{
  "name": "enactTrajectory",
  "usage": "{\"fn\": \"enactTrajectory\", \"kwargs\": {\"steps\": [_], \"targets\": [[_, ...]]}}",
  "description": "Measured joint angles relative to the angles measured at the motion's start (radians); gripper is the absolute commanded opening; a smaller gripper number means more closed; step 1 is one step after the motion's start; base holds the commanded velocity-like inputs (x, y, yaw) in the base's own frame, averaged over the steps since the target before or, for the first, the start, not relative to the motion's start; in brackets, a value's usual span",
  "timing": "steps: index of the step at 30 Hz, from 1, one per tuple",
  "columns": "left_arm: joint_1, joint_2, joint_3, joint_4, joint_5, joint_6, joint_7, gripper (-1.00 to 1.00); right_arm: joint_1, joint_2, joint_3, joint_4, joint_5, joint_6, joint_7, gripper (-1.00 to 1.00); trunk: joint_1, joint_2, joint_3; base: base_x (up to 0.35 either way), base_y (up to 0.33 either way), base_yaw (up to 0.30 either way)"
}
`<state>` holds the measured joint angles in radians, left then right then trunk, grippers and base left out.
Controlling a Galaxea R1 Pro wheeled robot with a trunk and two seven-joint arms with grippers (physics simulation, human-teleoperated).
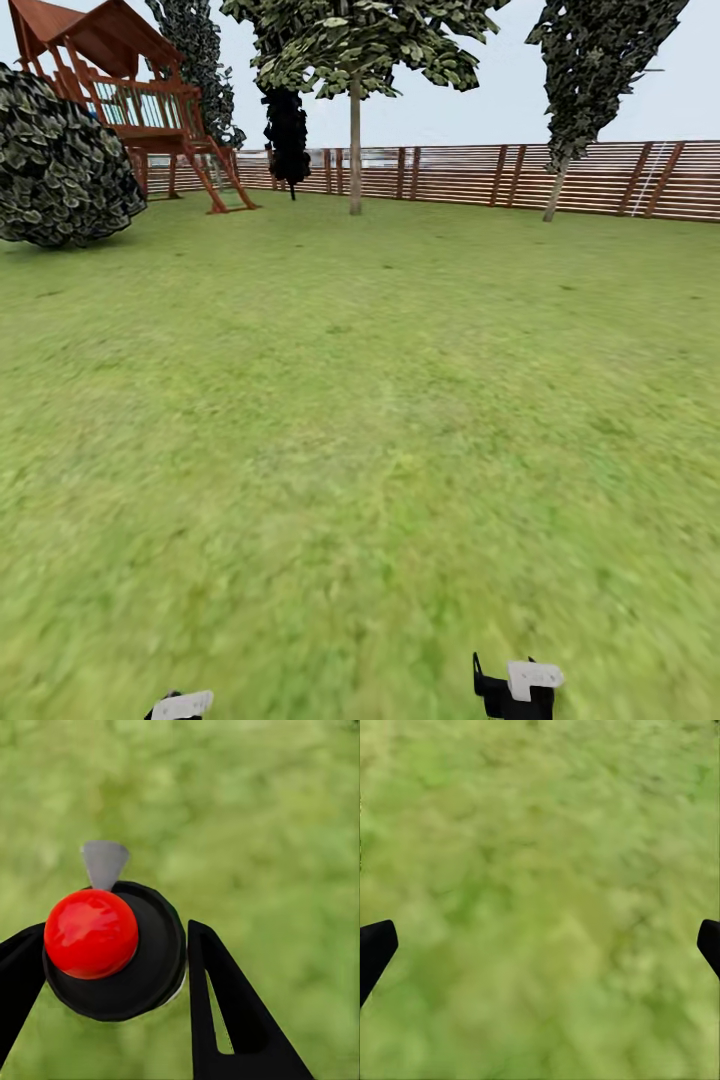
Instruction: In the garden, pick up the pesticide atomizer on the floor and spray pesticide onto both trees until each tree trunk is fully covered.
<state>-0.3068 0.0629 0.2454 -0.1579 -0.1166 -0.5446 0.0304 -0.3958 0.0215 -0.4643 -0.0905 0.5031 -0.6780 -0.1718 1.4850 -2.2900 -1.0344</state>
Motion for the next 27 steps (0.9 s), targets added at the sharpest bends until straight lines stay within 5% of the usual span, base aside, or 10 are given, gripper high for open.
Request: {"fn": "enactTrajectory", "kwargs": {"steps": [27], "targets": [[0.0,0.0,0.0,0.0,0.0,0.0,0.0,-1.0,0.0,0.0,0.0,0.0,0.0,0.0,0.0,1.0,0.0,0.0,0.0,0.338,0.012,0.0]]}}
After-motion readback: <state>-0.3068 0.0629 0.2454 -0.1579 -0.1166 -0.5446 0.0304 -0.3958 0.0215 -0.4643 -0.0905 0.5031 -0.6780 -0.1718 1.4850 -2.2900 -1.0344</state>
